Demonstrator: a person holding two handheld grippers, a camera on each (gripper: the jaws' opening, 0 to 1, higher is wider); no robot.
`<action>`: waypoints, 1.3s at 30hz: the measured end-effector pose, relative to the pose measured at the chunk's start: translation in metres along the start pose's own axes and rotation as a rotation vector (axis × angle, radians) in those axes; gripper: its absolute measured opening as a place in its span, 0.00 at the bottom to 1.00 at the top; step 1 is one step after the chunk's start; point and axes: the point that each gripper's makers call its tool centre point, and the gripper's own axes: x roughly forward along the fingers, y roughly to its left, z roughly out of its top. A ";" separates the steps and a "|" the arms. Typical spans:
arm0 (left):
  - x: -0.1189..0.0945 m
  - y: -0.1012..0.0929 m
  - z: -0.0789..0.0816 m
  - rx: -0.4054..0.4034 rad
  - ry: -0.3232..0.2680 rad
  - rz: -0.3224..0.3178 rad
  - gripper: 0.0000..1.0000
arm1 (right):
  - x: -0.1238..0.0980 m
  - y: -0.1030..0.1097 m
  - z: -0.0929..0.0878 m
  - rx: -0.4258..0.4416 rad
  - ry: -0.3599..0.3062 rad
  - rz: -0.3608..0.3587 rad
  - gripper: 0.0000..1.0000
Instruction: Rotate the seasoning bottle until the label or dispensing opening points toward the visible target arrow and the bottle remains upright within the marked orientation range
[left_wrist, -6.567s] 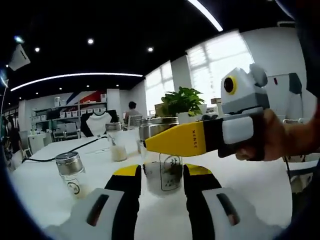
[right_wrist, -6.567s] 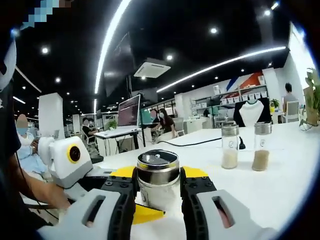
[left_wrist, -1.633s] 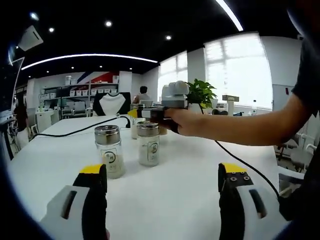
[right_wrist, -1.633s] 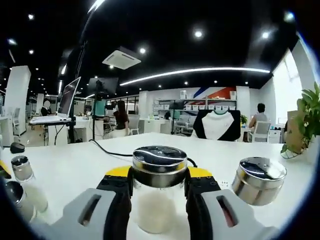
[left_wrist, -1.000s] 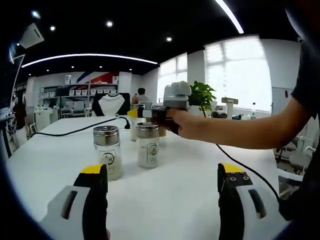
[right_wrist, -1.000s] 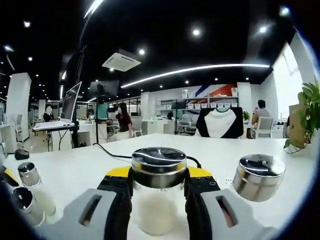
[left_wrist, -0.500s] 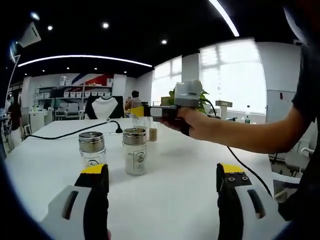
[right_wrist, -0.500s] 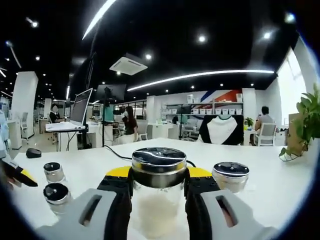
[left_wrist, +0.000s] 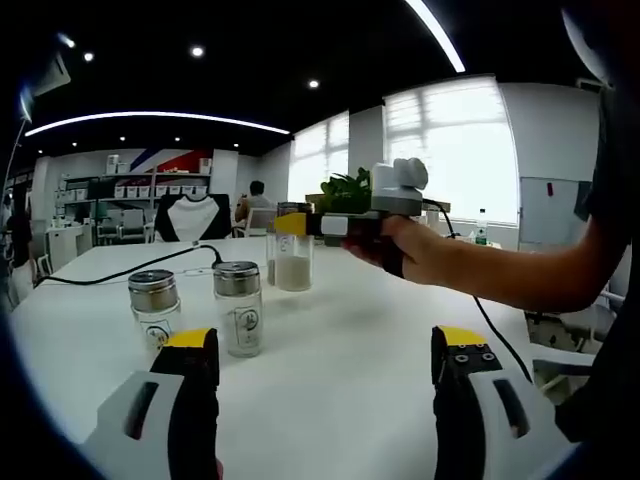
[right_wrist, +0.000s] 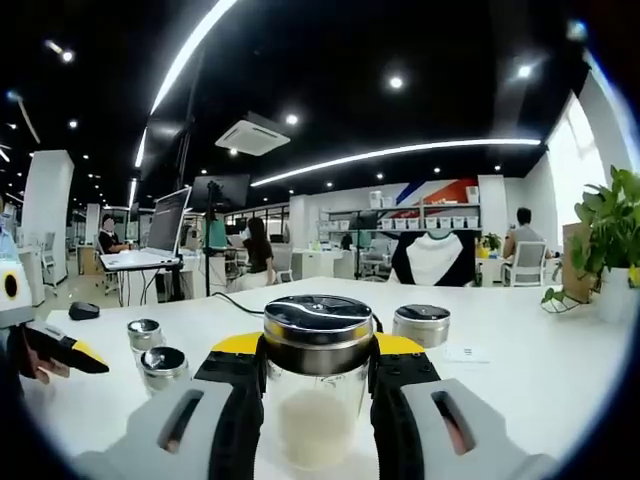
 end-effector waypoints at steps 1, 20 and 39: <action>0.001 -0.001 0.000 0.002 0.001 -0.003 0.92 | -0.004 -0.001 0.000 0.000 0.000 0.001 0.37; 0.007 -0.020 -0.006 0.008 0.012 -0.068 0.84 | -0.073 0.041 -0.006 0.032 -0.017 0.081 0.37; 0.019 -0.028 -0.018 -0.004 0.050 -0.143 0.67 | -0.110 0.104 -0.006 0.042 -0.027 0.236 0.37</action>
